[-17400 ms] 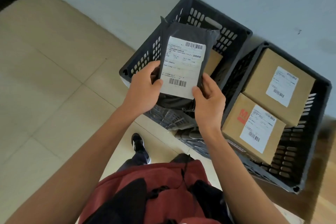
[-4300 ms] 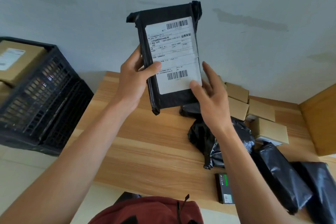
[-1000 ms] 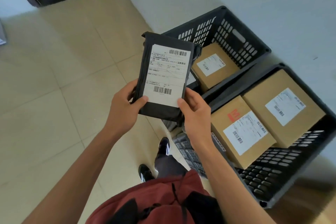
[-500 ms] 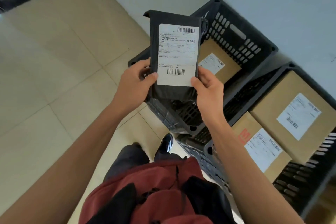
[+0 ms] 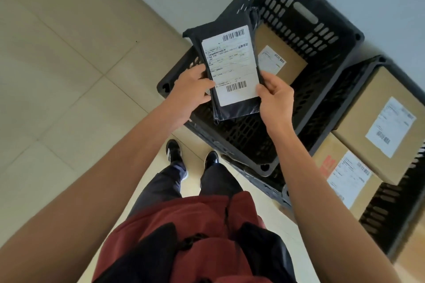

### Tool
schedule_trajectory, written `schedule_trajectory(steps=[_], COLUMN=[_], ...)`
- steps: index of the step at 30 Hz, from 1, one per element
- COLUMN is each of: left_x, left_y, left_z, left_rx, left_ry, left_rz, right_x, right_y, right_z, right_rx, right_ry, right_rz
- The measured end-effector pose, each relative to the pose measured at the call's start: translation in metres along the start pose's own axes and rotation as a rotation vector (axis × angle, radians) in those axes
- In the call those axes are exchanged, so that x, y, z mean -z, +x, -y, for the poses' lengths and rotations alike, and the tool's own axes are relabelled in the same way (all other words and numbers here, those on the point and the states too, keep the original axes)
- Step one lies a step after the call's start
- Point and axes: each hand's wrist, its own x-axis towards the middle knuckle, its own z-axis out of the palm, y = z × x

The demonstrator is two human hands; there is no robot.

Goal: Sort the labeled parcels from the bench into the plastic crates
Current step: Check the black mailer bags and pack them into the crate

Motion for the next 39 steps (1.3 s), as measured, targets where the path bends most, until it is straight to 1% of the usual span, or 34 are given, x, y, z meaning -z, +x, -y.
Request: schedule_trajectory(steps=[4, 7, 9, 14, 17, 20, 22, 24, 26, 29, 33, 35, 37, 39], left_x=[0.006, -0.002, -0.008, -0.023, -0.031, -0.041, -0.049, -0.057, -0.066, -0.07, -0.073, -0.076, -0.077, -0.076], left_y=[0.008, 0.006, 0.006, 0.006, 0.006, 0.008, 0.008, 0.009, 0.012, 0.023, 0.043, 0.046, 0.05, 0.057], left_z=[-0.002, -0.007, -0.007, -0.003, 0.002, 0.01, 0.014, 0.016, 0.019, 0.03, 0.044, 0.045, 0.049, 0.055], left_rx=[0.176, 0.25, 0.266, 0.231, 0.242, 0.313, 0.365, 0.397, 0.406, 0.456, 0.514, 0.542, 0.53, 0.513], left_ry=[-0.217, -0.296, -0.332, -0.307, -0.316, -0.366, -0.43, -0.522, -0.585, -0.686, -0.747, -0.766, -0.733, -0.696], left_rz=[-0.01, -0.012, -0.035, -0.029, -0.022, -0.035, -0.086, -0.147, -0.209, -0.345, -0.392, -0.451, -0.553, -0.598], right_x=[-0.006, -0.003, 0.003, 0.019, 0.03, 0.035, 0.031, 0.023, 0.013, -0.004, -0.025, -0.034, -0.043, -0.049], right_y=[0.004, 0.012, 0.017, 0.023, 0.03, 0.047, 0.058, 0.067, 0.073, 0.078, 0.088, 0.091, 0.093, 0.093], right_z=[-0.013, -0.022, -0.023, -0.03, -0.04, -0.044, -0.043, -0.041, -0.042, -0.048, -0.063, -0.07, -0.075, -0.079], right_rx=[-0.035, -0.068, -0.079, -0.084, -0.103, -0.132, -0.133, -0.106, -0.077, -0.036, -0.001, 0.011, 0.032, 0.039], right_ry=[-0.064, -0.084, -0.1, -0.149, -0.21, -0.345, -0.447, -0.52, -0.537, -0.561, -0.613, -0.617, -0.632, -0.633], right_rz=[-0.023, -0.013, 0.016, 0.086, 0.171, 0.296, 0.403, 0.471, 0.514, 0.615, 0.75, 0.782, 0.792, 0.791])
